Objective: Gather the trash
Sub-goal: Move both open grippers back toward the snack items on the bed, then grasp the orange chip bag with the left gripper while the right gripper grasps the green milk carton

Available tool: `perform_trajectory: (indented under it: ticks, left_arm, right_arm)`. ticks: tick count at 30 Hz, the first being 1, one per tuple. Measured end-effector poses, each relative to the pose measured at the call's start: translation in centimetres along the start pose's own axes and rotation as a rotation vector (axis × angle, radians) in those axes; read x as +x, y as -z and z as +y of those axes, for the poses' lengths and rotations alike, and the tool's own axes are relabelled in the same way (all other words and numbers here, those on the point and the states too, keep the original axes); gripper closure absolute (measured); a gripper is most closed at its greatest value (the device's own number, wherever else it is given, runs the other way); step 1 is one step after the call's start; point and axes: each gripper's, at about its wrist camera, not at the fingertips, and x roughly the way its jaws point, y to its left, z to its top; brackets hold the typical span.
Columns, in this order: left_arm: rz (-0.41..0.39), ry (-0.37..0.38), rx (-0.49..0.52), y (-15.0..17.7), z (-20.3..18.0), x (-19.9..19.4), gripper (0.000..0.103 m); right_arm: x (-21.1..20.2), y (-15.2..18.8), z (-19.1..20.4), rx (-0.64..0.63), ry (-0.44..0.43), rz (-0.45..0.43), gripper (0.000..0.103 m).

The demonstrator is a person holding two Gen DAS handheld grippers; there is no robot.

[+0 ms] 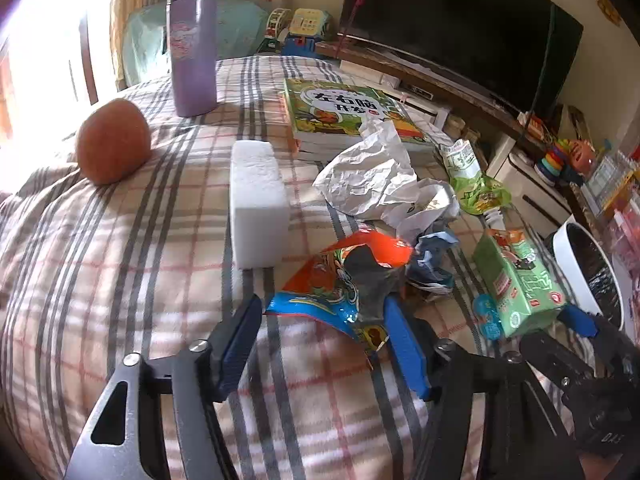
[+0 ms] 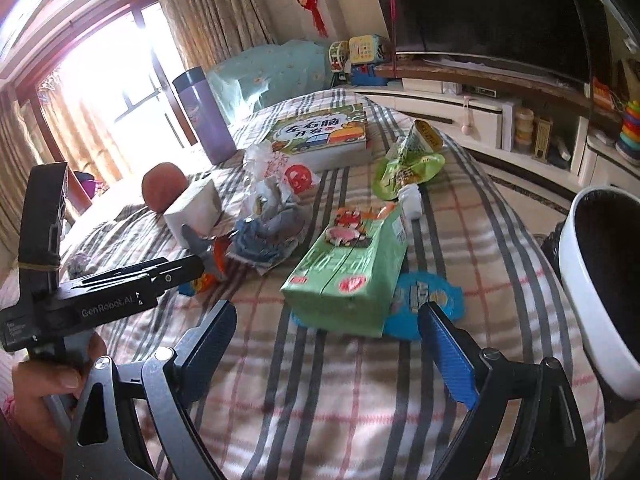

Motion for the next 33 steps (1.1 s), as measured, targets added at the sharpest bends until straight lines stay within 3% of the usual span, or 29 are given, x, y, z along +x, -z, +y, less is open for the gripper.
perform_trajectory:
  ticks: [3, 7, 10, 15, 33]
  left_arm:
    - [0.013, -0.003, 0.019, -0.2, -0.3, 0.9, 0.061]
    - [0.028, 0.004, 0.028, -0.1, -0.5, 1.8, 0.067]
    - [0.027, 0.012, 0.038, -0.1, -0.8, 1.9, 0.075]
    - [0.015, 0.024, 0.046, 0.5, -1.0, 1.1, 0.081]
    - [0.008, 0.157, 0.071, 3.4, -4.3, -3.8, 0.083]
  right_arm:
    - [0.6, -0.3, -0.1, -0.008, 0.021, -0.001, 0.01]
    - [1.1, -0.3, -0.4, -0.003, 0.037, 0.002, 0.014]
    - [1.2, -0.4, -0.4, -0.011, 0.062, -0.003, 0.044]
    - [0.4, -0.1, -0.5, -0.013, 0.062, -0.019, 0.044]
    - [-5.2, 1.7, -3.3, 0.052, 0.026, -0.075, 0.045]
